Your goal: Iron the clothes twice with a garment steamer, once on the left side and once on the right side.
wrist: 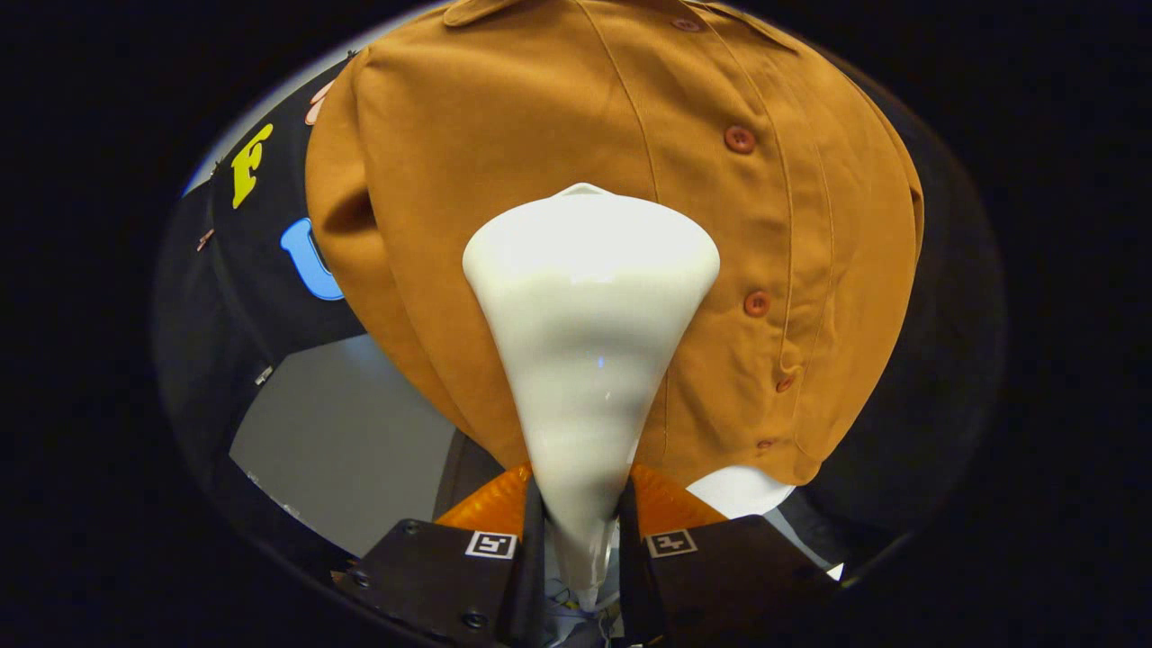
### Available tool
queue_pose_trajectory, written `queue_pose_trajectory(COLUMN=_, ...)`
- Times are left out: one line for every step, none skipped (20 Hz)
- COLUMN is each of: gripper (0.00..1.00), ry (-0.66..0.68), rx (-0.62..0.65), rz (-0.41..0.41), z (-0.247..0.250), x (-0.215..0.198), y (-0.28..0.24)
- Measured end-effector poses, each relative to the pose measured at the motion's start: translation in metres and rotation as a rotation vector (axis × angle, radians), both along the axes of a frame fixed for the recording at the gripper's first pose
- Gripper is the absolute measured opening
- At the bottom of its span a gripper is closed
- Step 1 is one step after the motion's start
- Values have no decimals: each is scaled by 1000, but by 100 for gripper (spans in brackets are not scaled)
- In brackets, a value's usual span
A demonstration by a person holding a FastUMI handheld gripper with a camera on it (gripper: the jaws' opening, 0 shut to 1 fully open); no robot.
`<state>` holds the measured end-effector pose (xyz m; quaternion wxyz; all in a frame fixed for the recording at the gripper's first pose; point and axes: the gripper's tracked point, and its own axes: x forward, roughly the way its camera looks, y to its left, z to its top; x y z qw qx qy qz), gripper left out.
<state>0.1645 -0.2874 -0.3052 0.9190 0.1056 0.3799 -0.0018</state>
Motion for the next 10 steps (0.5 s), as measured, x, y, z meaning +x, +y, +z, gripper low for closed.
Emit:
queue_pose_trajectory(gripper=37, ry=23, rx=2, rz=5, z=-9, x=-3, y=2)
queue_pose_trajectory(gripper=37, ry=44, rx=6, rz=11, z=-17, x=-7, y=3)
queue_pose_trajectory(gripper=37, ry=63, rx=8, rz=14, z=-25, x=-11, y=3)
queue_pose_trajectory(gripper=37, ry=82, rx=10, rz=16, z=-31, x=-15, y=5)
queue_pose_trajectory(gripper=37, ry=100, rx=13, rz=15, z=-38, x=-20, y=6)
queue_pose_trajectory(gripper=37, ry=117, rx=15, rz=13, z=-43, x=-24, y=7)
queue_pose_trajectory(gripper=37, ry=134, rx=16, rz=10, z=-50, x=-30, y=9)
queue_pose_trajectory(gripper=37, ry=149, rx=19, rz=5, z=-53, x=-35, y=11)
queue_pose_trajectory(gripper=37, ry=164, rx=21, rz=1, z=-60, x=-40, y=11)
queue_pose_trajectory(gripper=37, ry=180, rx=21, rz=-2, z=-64, x=-45, y=10)
